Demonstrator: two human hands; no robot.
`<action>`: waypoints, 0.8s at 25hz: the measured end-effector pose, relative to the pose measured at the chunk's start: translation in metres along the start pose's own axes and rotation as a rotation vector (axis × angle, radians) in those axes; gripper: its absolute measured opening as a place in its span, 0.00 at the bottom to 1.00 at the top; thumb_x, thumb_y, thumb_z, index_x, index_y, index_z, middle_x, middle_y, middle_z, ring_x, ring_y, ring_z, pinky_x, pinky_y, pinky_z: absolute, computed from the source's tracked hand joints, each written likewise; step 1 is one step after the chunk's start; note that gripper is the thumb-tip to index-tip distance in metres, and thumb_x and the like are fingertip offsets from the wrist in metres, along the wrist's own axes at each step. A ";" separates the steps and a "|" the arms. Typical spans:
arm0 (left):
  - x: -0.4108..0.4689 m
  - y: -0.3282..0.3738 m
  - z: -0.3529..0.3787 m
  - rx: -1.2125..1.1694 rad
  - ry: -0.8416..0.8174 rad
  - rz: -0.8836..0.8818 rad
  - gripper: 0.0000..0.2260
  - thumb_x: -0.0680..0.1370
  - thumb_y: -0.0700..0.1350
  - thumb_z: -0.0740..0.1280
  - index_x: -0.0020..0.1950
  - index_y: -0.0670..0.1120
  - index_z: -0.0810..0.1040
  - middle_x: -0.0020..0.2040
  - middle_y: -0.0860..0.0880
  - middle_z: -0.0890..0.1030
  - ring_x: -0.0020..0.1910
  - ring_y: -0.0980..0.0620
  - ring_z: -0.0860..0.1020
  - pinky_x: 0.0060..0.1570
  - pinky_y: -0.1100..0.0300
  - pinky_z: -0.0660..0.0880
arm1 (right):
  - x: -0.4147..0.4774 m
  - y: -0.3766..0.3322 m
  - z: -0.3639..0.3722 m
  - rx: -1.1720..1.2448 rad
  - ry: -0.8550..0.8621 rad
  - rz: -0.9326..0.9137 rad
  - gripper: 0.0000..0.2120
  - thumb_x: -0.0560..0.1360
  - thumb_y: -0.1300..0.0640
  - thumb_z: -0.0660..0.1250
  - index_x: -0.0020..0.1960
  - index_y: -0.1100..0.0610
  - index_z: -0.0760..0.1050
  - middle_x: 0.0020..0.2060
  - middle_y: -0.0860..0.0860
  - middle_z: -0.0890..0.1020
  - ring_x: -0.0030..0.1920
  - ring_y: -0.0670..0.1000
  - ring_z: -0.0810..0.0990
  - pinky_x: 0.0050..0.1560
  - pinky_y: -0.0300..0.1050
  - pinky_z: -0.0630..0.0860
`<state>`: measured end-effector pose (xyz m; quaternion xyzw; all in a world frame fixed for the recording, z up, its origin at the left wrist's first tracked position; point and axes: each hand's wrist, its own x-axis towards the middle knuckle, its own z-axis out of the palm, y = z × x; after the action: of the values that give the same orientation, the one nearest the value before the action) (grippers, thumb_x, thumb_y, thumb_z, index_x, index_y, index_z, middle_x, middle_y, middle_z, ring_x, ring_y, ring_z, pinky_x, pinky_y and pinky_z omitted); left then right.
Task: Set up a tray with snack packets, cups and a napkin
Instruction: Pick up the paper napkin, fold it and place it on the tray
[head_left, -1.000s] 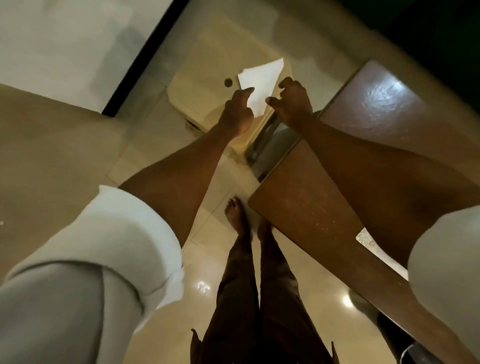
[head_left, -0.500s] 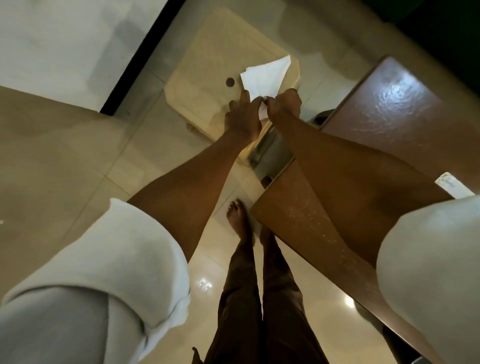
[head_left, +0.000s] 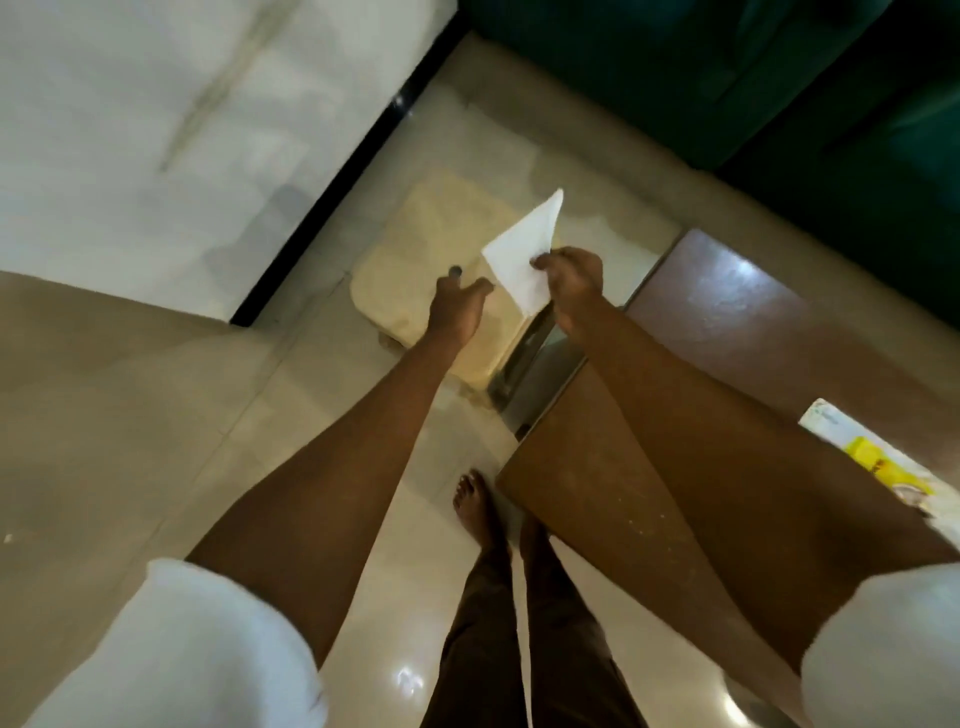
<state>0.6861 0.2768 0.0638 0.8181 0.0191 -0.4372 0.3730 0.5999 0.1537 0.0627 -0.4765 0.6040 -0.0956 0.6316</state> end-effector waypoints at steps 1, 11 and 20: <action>-0.017 0.014 -0.004 -0.017 -0.029 0.003 0.28 0.81 0.50 0.69 0.77 0.38 0.68 0.71 0.34 0.75 0.70 0.35 0.74 0.67 0.46 0.74 | -0.016 -0.018 -0.012 0.004 0.027 -0.032 0.05 0.72 0.67 0.72 0.39 0.65 0.79 0.42 0.61 0.81 0.47 0.62 0.82 0.49 0.58 0.81; -0.239 0.256 -0.040 -0.584 -0.469 0.270 0.37 0.69 0.72 0.71 0.66 0.45 0.81 0.59 0.42 0.86 0.60 0.41 0.84 0.57 0.48 0.82 | -0.206 -0.273 -0.124 0.241 0.015 -0.302 0.07 0.75 0.61 0.70 0.50 0.63 0.82 0.48 0.58 0.84 0.49 0.58 0.82 0.48 0.53 0.82; -0.389 0.395 -0.014 -0.687 -0.321 0.655 0.09 0.75 0.44 0.77 0.54 0.49 0.82 0.57 0.44 0.85 0.51 0.45 0.84 0.53 0.44 0.84 | -0.328 -0.366 -0.235 0.316 0.175 -0.644 0.02 0.78 0.59 0.70 0.47 0.56 0.80 0.46 0.52 0.84 0.46 0.53 0.83 0.38 0.41 0.77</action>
<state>0.5965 0.1156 0.5866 0.5333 -0.1536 -0.3860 0.7369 0.4833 0.0749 0.5892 -0.5288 0.4527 -0.4220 0.5808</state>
